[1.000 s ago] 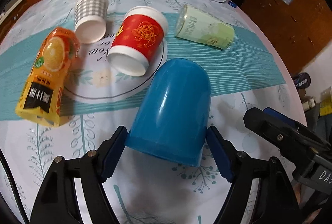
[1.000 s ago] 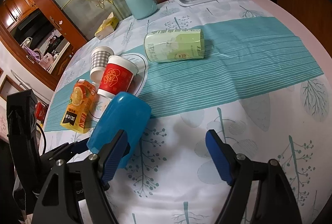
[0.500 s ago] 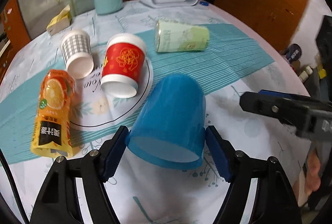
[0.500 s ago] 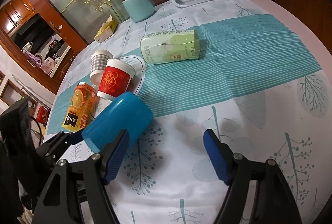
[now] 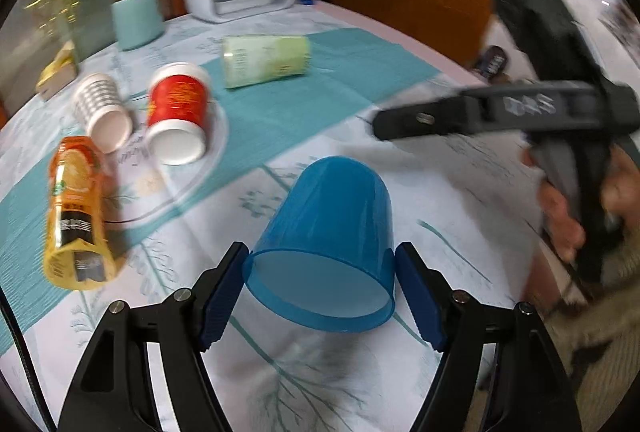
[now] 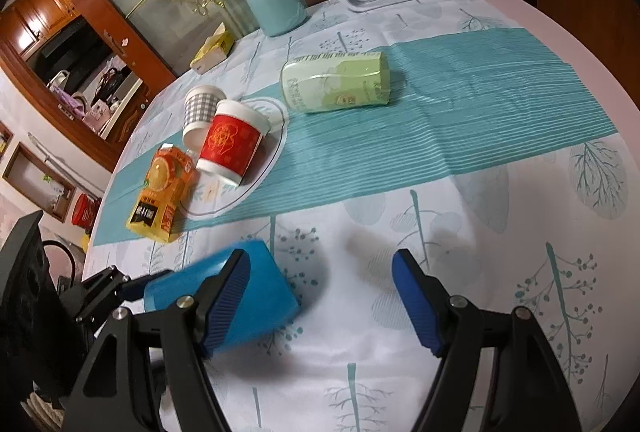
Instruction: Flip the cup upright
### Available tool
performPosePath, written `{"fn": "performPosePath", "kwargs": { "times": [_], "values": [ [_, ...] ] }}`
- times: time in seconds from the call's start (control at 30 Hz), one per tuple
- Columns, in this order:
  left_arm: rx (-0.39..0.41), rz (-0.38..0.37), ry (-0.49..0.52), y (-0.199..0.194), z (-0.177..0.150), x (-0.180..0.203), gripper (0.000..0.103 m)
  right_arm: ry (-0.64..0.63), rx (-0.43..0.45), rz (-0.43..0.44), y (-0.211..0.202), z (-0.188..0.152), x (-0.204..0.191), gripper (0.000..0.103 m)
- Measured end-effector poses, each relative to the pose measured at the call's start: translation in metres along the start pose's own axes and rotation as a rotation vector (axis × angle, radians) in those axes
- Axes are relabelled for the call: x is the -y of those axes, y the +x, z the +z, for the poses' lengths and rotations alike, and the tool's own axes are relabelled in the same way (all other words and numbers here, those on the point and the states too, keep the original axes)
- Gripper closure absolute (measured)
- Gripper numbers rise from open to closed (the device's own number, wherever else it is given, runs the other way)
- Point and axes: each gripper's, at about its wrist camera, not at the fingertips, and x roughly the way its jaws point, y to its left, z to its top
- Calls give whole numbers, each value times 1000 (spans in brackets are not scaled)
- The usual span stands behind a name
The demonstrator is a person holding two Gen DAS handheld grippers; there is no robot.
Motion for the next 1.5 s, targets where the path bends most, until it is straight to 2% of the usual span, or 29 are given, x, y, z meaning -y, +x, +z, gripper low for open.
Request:
{"fn": "performPosePath", "kwargs": {
  "times": [0.23,0.57,0.87,1.03,1.17,1.5],
  "values": [
    [-35,-86,83,-8,-15,9,30,-76,-27,29,-1,-10,-18,29],
    [-68,-117,-36,3,-10,-33,28,-139,-79,55,2,-22,-34,29],
    [-43,-71,-72,-5,-11,-39,28,-191,-87,132,2,-25,-46,29],
    [-29,-24,-119,-16,-10,-43,28,-295,-51,120,-4,-22,-65,29],
    [-22,31,-185,-27,-12,-46,28,-381,-28,109,-8,-18,-71,29],
    [32,194,-375,-67,-9,-33,28,-481,5,105,-22,-18,-69,29]
  ]
}}
